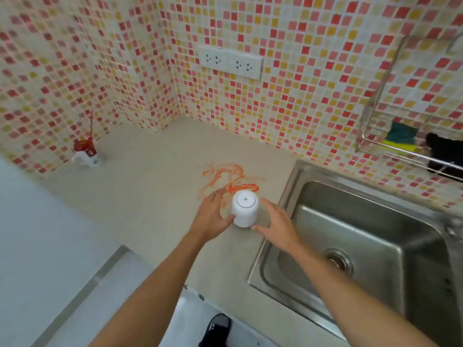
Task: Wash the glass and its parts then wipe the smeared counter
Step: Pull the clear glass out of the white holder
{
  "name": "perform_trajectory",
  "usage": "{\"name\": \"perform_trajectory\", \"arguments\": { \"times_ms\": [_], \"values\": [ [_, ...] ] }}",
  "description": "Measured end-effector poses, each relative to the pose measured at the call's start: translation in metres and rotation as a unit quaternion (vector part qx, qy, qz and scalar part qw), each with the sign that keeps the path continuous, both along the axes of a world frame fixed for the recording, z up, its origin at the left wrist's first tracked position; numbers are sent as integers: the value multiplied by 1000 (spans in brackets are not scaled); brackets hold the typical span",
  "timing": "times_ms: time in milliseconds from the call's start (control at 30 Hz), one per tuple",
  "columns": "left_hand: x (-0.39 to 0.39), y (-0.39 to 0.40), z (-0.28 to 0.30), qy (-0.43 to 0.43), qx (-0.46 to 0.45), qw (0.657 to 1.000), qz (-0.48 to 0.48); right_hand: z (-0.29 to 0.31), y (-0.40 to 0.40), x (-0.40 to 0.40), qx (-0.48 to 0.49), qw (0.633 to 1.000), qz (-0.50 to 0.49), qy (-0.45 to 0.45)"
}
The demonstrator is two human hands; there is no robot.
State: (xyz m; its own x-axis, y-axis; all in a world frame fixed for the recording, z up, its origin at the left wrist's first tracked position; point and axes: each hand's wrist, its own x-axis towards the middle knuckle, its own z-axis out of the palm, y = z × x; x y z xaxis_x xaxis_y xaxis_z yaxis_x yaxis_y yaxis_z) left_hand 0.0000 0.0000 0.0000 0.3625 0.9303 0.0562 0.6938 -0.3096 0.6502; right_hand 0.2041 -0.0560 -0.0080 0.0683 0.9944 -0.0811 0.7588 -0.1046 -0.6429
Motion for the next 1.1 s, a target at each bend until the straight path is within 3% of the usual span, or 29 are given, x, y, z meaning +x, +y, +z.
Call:
{"name": "perform_trajectory", "arguments": {
  "times_ms": [200, 433, 667, 1100],
  "values": [
    [9, 13, -29, -101, -94, 988, -61, -5, 22, -35, 50, 990, -66, 110],
    [24, 12, -80, -200, -166, 966, 1, -12, 31, -47, 23, 987, -125, 97],
    [27, 13, -96, -168, -205, 964, 12, -12, 32, -40, -3, 981, -173, 92],
    [19, 21, -101, -142, -199, 969, -20, 29, 41, -39, -25, 995, -101, 8]
  ]
}}
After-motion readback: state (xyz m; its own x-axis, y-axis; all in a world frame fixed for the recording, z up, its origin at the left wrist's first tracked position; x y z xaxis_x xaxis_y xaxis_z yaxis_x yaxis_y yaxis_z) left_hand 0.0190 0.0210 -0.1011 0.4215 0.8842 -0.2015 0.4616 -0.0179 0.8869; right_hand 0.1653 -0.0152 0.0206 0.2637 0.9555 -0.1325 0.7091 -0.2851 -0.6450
